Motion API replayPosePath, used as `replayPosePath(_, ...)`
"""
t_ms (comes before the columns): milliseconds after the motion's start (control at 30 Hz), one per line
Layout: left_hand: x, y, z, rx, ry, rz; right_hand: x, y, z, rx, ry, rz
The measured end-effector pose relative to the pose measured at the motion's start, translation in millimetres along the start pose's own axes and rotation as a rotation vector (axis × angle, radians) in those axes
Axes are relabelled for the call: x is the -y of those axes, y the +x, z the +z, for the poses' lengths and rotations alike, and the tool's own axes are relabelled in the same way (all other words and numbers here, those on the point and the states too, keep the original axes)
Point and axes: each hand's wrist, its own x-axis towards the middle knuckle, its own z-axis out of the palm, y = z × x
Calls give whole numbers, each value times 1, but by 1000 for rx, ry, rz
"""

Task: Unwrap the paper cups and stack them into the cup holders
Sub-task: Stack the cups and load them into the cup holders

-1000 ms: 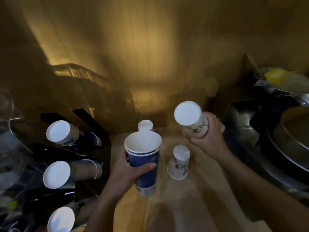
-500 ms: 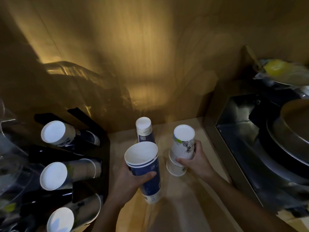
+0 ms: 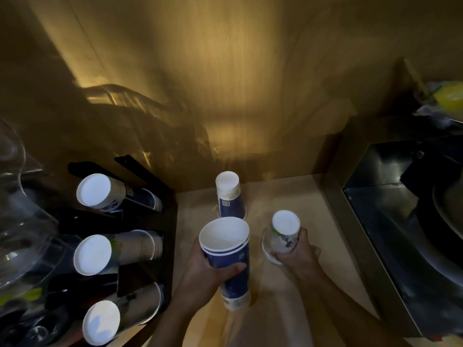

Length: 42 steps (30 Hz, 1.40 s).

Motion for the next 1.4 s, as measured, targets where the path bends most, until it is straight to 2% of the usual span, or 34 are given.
replayPosePath(100,-3,5,3,30,-18,-16,7,3,-13,145,-22,1)
replayPosePath(233,-9,14,7,12,-40,25,22,11,-44,295,-45,-92)
replayPosePath(333,-17,20,8,1,-105,56,42,11,-71,316,-193,-235)
replayPosePath(467,-29,25,9,-29,-227,68,75,4,-99,198,-291,-368)
replayPosePath(567,-34,27,7,-65,-339,58,101,-6,-108,171,-319,-519)
replayPosePath(767,-46,31,-7,-81,-485,51,144,-27,-79,403,-387,-773)
replayPosePath(900,-61,34,-22,-98,-655,-8,163,-36,-54,442,-398,-1012)
replayPosePath(1033,-78,25,-44,-93,-663,63,188,-46,-35,369,-278,-1234)
replayPosePath(1167,-94,8,-66,-167,-457,175,217,-52,-12,326,-186,-1274)
replayPosePath(1333,-117,-21,-96,-267,-427,220,249,-63,8,433,51,-1279)
replayPosePath(1400,-122,-31,-109,-378,-313,256,262,-69,15,528,169,-1272)
